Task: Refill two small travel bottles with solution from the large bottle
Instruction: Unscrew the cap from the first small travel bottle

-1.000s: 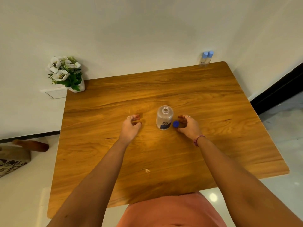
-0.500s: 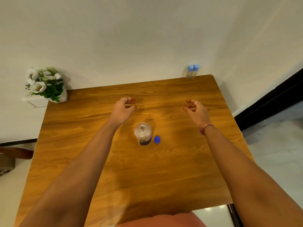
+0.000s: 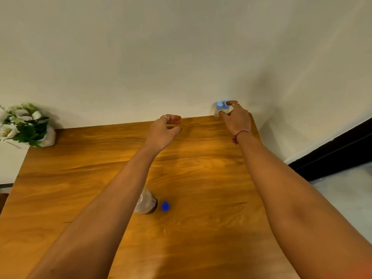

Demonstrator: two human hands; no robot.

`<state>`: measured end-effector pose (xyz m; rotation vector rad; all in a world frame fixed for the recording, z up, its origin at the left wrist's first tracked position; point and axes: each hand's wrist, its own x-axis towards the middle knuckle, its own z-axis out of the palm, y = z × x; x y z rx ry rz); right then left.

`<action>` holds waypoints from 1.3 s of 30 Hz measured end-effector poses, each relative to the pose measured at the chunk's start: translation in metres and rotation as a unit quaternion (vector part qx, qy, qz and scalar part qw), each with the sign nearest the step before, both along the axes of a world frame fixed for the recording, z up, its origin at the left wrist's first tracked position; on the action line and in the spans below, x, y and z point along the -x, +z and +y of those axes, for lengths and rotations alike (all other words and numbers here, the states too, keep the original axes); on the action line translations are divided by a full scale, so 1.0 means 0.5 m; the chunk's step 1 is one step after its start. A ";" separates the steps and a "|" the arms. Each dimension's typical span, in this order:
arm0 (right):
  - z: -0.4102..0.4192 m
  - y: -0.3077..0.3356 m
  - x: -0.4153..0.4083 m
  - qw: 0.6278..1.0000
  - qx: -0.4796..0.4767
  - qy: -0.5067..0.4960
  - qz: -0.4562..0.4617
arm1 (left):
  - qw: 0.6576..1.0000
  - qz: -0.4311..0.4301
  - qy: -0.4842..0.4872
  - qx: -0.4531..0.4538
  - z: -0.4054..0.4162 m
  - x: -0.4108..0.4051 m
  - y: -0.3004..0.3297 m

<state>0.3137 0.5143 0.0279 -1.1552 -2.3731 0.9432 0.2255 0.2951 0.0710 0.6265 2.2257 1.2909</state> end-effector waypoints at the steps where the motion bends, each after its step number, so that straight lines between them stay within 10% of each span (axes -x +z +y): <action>1: 0.011 -0.002 0.011 1.000 -0.003 0.006 -0.008 | 1.000 -0.001 0.000 0.001 0.010 0.002 -0.001; 22: 0.085 -0.052 0.107 0.981 -0.101 0.045 -0.157 | 0.999 -0.005 -0.027 0.016 0.063 0.009 -0.020; 39: -0.158 0.167 0.051 0.950 0.235 0.203 0.043 | 0.985 0.163 -0.028 0.053 -0.084 0.002 -0.009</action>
